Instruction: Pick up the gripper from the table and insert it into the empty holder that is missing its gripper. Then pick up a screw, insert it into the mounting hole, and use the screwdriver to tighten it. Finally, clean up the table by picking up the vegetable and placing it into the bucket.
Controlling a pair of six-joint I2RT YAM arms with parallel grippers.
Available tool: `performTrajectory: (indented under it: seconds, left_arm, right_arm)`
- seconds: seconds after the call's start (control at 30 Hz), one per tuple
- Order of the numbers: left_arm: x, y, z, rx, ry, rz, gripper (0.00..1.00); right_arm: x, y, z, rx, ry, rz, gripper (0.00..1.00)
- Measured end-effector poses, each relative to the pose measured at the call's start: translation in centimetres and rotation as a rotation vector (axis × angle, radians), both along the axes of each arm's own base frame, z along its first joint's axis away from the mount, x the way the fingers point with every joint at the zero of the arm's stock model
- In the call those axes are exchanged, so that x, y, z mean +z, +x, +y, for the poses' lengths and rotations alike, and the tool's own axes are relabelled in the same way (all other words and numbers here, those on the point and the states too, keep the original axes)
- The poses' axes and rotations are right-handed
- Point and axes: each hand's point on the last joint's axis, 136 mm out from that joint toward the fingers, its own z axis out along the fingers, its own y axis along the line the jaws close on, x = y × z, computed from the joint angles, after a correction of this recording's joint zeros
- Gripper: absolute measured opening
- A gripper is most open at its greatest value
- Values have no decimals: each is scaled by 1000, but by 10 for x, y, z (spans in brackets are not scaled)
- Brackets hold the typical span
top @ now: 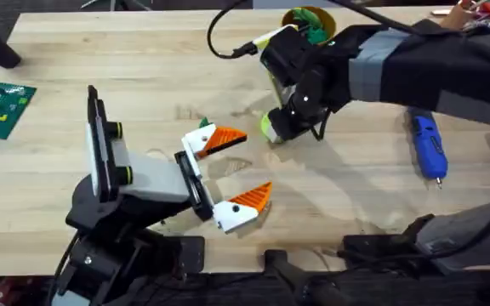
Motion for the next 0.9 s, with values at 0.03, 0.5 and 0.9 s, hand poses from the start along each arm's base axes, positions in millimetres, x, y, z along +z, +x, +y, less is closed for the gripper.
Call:
performTrajectory:
  seconds: [0.03, 0.5, 0.9]
  left_arm:
    - [0, 0, 0, 0, 0, -1, 986]
    - [0, 0, 0, 0, 0, -1, 986]
    - [0, 0, 0, 0, 0, -1, 986]
  right_arm:
    - [0, 1, -1, -1, -6, -6, 64]
    - [6, -6, -5, -2, -29, 33, 7]
    - [82, 13, -1, -3, -4, -79, 7]
